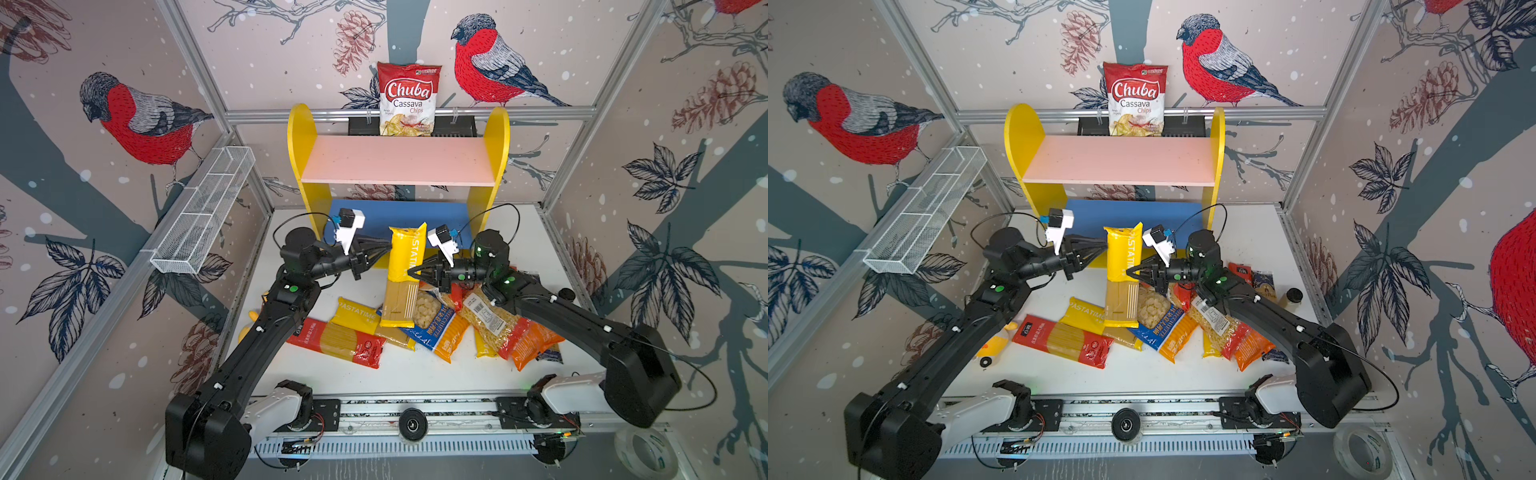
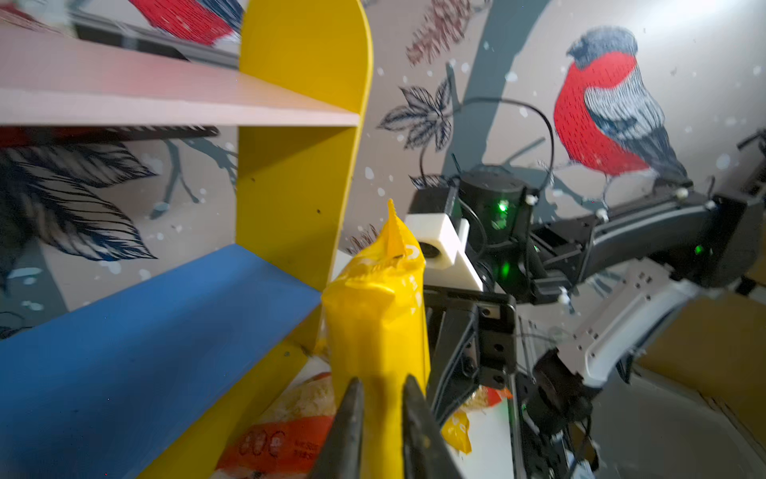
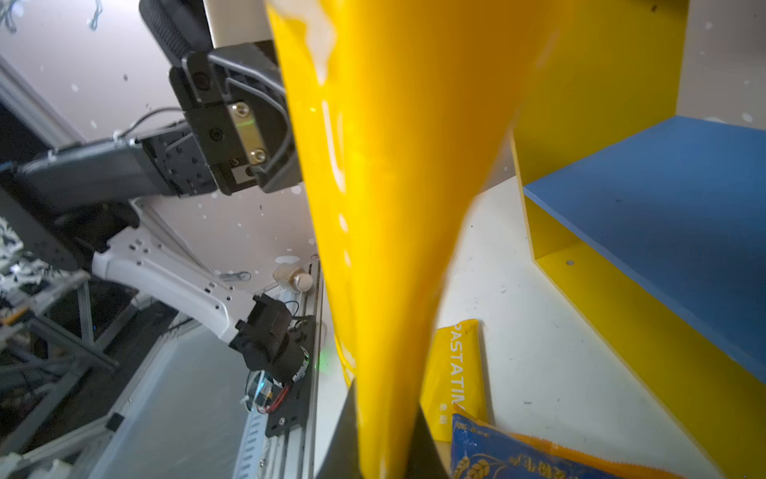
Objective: Arrange pasta packages on shelves
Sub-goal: Pick up the pasta bag from the center of the table.
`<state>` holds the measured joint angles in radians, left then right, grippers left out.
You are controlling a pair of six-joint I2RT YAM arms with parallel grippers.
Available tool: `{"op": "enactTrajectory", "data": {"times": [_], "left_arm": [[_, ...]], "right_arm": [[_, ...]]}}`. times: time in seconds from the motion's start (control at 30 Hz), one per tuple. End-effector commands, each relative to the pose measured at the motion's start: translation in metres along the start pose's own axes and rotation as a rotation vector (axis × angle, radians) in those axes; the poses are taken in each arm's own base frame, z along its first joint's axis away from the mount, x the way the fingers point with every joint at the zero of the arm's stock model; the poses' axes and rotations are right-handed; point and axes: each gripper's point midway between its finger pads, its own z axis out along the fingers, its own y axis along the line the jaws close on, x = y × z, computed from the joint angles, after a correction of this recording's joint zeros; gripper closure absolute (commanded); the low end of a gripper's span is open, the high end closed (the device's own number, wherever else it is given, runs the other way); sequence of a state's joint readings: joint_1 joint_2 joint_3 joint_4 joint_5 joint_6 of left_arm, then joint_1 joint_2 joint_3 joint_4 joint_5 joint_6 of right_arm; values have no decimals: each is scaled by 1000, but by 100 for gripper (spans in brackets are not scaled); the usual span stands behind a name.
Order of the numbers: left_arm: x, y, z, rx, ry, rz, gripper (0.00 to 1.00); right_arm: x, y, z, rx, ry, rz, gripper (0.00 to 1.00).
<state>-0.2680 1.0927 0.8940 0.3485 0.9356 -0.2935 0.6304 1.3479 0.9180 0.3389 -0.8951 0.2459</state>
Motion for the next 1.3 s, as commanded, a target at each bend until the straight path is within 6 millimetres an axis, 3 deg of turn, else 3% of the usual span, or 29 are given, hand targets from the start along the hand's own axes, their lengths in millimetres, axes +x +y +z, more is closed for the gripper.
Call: {"op": "enactTrajectory", "data": {"times": [0.0,0.13,0.3,0.33,0.47,0.6,0.83,0.93,1.13,1.27], "left_arm": [[-17,2,-14,-7,-101,-66,59],[0,10,-27,-73,-131,-147,29],[36,7,-34,-150,-183,-192,2],[41,3,-32,-155,-188,-187,1],[54,-12,-22,-128,-185,-197,1],[48,-22,-19,-48,-229,-241,1],[38,-24,-14,17,-300,-289,7],[31,-24,-8,53,-306,-298,16],[16,-26,3,103,-313,-311,44],[17,-38,15,121,-275,-294,39]], "right_arm": [[-33,5,-11,37,-100,-24,94],[-60,-2,-30,111,-181,31,97],[-118,22,-58,153,-319,24,97],[-128,26,-63,162,-347,25,97],[-160,43,-69,138,-399,5,98],[-165,35,-63,137,-382,10,98],[-178,50,-64,33,-421,1,98],[-180,56,-64,-2,-416,4,98],[-184,61,-66,-16,-424,-8,96],[-180,47,-60,-2,-421,10,96]]}}
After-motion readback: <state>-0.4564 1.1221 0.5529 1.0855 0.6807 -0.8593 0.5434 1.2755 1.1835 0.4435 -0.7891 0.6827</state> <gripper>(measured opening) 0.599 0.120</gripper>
